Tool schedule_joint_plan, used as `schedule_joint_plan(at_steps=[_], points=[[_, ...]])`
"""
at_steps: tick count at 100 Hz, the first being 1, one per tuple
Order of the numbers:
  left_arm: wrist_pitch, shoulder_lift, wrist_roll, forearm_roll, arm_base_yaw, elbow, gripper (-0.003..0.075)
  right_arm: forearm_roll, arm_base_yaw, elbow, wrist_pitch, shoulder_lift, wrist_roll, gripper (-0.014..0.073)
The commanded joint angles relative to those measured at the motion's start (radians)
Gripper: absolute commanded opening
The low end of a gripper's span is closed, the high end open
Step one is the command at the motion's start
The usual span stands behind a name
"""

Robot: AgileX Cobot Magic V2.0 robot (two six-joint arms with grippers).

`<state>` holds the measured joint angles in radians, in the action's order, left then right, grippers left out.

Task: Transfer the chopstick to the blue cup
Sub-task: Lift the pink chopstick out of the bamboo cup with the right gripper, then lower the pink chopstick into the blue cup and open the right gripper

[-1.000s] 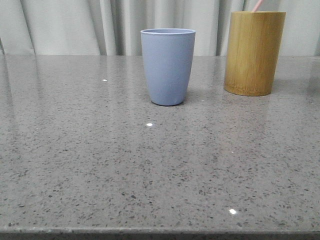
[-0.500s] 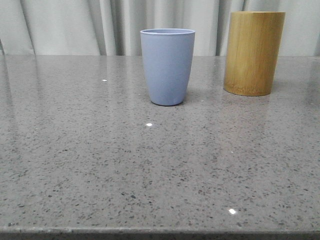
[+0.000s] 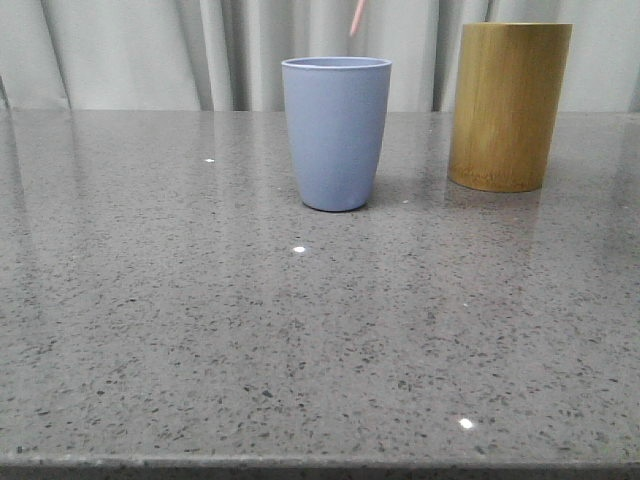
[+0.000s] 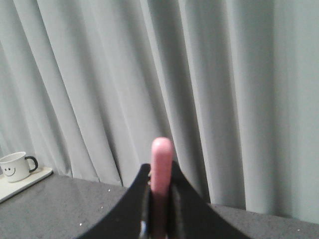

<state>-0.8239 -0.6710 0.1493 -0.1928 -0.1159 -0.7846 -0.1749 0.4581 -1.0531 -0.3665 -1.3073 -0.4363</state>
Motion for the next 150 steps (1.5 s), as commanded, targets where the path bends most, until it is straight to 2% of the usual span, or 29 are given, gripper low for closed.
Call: schedule_joint_plan(at_steps=[1, 22, 29, 38, 53, 60, 80, 104, 120, 132, 150], points=[[0.061, -0.001, -0.011, -0.018, 0.001, -0.024, 0.0578, -0.01, 0.013, -0.035, -0.08, 0.002, 0.0, -0.0067], [0.061, -0.001, -0.011, -0.018, 0.001, -0.024, 0.0578, -0.015, 0.033, -0.035, -0.079, -0.054, 0.0, -0.0062], [0.061, -0.001, -0.011, -0.018, 0.001, -0.024, 0.0578, -0.015, 0.033, -0.035, -0.073, -0.064, 0.0, -0.0024], [0.061, -0.001, -0.011, -0.018, 0.001, -0.024, 0.0578, -0.016, 0.033, -0.035, -0.056, -0.066, 0.0, 0.0101], [0.061, -0.001, -0.011, -0.018, 0.001, -0.024, 0.0578, -0.016, 0.033, -0.035, -0.044, -0.066, 0.0, 0.0414], [0.061, -0.001, -0.011, -0.018, 0.001, -0.024, 0.0578, -0.014, 0.033, -0.035, -0.044, -0.065, 0.0, 0.0486], [0.063, -0.001, -0.011, -0.018, 0.001, -0.024, 0.0578, 0.003, 0.017, -0.035, -0.064, -0.039, 0.002, 0.0488], [0.063, -0.001, -0.011, -0.018, 0.001, -0.024, 0.0578, 0.003, -0.089, -0.035, 0.049, 0.115, 0.031, 0.0488], [0.063, -0.001, -0.011, -0.018, 0.001, -0.024, 0.0578, 0.001, -0.201, -0.035, 0.232, 0.255, 0.087, 0.0488], [0.063, -0.001, -0.011, -0.018, 0.001, -0.024, 0.0578, -0.063, -0.24, -0.028, 0.391, 0.371, 0.109, 0.0488], [0.063, -0.001, -0.011, -0.018, 0.001, -0.024, 0.0578, -0.111, -0.24, -0.027, 0.845, 0.541, 0.109, 0.0486]])
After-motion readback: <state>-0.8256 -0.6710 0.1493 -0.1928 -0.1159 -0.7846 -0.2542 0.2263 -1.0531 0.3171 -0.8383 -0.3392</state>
